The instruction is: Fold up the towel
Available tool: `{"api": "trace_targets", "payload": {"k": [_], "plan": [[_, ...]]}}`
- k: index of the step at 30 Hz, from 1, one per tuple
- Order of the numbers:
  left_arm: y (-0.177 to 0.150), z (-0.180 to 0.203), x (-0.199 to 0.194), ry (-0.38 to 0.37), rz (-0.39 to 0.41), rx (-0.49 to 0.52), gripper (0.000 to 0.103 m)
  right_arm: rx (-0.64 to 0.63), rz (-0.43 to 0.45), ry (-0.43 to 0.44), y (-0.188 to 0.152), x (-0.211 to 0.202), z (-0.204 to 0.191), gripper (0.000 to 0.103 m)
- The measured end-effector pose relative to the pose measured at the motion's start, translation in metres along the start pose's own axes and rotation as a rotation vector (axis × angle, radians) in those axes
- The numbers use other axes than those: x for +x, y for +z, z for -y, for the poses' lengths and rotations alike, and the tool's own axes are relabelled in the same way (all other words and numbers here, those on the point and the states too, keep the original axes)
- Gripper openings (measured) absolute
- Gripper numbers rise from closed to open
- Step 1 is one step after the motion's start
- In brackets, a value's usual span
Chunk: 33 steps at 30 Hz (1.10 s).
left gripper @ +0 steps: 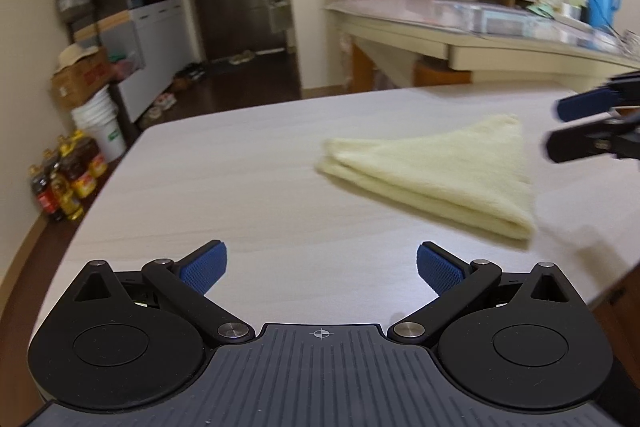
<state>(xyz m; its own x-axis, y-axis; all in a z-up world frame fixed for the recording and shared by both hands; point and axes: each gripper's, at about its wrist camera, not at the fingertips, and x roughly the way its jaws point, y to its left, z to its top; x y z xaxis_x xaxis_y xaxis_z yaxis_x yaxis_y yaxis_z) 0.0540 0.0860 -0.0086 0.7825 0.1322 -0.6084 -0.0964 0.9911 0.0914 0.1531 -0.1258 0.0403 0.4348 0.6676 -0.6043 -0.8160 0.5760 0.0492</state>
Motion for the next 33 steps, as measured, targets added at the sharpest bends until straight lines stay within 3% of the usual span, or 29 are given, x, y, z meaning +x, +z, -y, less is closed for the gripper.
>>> {"api": "trace_targets", "payload": {"k": [9,14,15,16,19,22,26,30,33], "plan": [[0.001,-0.033,0.005,0.009,0.011,-0.043,0.103,-0.148,-0.122,0.072,0.055,0.121,-0.007,0.046],[0.004,-0.037,0.011,0.000,0.014,-0.053,0.103,-0.149,-0.159,0.080,0.061,0.154,-0.006,0.034],[0.005,-0.037,0.013,-0.002,0.014,-0.055,0.103,-0.144,-0.166,0.084,0.060,0.157,-0.005,0.026],[0.006,-0.037,0.014,-0.004,0.014,-0.056,0.103,-0.138,-0.164,0.087,0.059,0.157,-0.004,0.011],[0.007,-0.033,0.016,-0.007,0.014,-0.049,0.103,-0.113,-0.127,0.098,0.056,0.147,0.001,0.008],[0.007,-0.029,0.018,-0.014,0.011,-0.036,0.103,-0.094,-0.050,0.084,0.056,0.114,0.007,0.007],[0.010,-0.019,0.019,-0.032,0.014,-0.013,0.103,-0.049,0.104,0.038,0.043,0.025,0.016,0.007],[0.015,-0.006,0.025,-0.051,0.024,0.022,0.103,0.069,0.210,-0.044,-0.005,-0.077,0.032,0.007],[0.022,0.005,0.032,-0.068,0.030,0.058,0.103,0.143,0.203,-0.113,-0.045,-0.121,0.040,0.007]]}}
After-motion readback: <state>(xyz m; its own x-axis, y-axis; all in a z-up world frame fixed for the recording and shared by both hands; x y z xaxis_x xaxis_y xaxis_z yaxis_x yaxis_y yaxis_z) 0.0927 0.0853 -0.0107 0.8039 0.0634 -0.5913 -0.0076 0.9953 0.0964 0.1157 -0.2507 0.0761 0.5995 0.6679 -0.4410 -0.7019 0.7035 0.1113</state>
